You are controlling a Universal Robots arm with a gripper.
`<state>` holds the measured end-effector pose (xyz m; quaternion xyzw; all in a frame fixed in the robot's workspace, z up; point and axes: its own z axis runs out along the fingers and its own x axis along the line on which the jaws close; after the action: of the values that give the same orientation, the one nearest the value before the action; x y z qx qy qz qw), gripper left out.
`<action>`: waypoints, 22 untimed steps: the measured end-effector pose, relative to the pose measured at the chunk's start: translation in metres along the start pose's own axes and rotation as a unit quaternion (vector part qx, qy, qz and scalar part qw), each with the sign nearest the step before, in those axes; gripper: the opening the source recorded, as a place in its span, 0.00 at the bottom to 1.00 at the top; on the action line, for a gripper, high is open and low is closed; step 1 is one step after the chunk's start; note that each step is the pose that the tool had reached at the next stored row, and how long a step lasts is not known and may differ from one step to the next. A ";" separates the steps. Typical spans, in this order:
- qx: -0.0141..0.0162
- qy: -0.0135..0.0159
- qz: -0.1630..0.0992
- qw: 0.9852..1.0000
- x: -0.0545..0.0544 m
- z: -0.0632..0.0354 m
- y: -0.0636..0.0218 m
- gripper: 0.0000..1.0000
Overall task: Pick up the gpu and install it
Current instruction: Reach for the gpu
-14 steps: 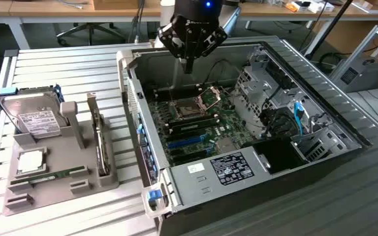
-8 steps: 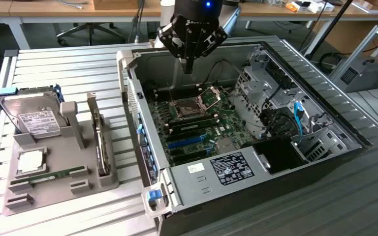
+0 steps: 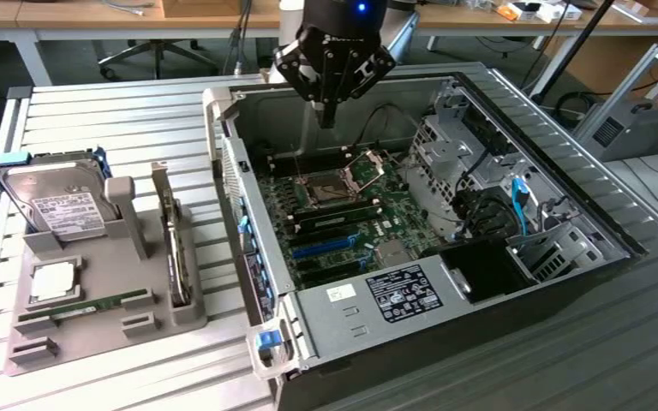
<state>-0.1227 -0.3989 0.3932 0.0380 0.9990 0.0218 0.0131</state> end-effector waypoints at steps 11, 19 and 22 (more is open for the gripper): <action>0.000 0.000 0.000 1.000 0.026 -0.0008 -0.0020 0.11; 0.000 0.000 0.000 1.000 0.035 -0.0010 -0.0026 0.11; 0.000 0.000 0.000 1.000 0.038 -0.0010 -0.0029 0.11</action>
<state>-0.1611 -0.3989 0.3932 0.0379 0.9990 0.0217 0.0131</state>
